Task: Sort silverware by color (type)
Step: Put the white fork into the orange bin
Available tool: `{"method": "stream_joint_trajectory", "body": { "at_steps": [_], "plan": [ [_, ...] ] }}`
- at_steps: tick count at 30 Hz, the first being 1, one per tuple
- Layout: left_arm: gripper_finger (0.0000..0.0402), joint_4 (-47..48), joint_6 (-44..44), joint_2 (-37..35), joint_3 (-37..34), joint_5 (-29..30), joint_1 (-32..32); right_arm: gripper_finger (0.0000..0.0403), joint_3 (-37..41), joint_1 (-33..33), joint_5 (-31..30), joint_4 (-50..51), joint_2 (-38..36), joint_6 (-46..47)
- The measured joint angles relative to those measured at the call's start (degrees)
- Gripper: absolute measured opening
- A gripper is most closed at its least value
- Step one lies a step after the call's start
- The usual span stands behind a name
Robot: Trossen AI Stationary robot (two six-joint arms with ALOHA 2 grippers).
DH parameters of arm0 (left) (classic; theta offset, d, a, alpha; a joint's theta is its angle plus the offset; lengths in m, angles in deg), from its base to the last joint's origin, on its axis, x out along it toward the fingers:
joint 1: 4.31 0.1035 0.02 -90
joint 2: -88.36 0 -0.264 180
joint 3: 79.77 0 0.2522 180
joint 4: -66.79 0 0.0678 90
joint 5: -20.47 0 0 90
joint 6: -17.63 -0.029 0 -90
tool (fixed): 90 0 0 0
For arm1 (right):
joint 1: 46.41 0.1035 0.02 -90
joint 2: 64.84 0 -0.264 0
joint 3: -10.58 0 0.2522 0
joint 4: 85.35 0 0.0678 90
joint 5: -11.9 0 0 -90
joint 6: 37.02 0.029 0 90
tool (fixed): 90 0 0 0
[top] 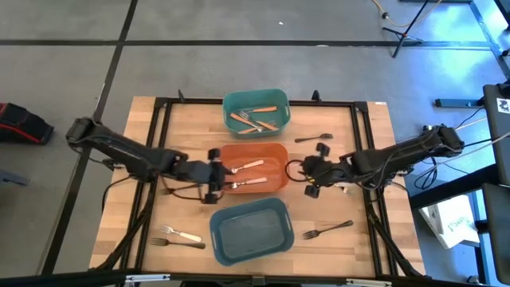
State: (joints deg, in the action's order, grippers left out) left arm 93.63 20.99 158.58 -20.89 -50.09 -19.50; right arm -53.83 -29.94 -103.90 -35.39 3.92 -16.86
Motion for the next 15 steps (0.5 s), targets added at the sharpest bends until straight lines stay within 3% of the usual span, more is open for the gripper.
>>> {"method": "stream_joint_trajectory", "body": {
  "at_steps": [7,15],
  "plan": [
    [0.0125,-9.5,8.0,-11.7,-12.1,7.1,-5.6,0.0101,0.1,0.0,-1.9,15.4,0.2,12.2],
    [0.0125,-10.0,9.6,-17.0,-14.4,7.5,-7.9,0.0101,5.6,0.0,4.6,18.2,0.5,20.6]
  ]
}}
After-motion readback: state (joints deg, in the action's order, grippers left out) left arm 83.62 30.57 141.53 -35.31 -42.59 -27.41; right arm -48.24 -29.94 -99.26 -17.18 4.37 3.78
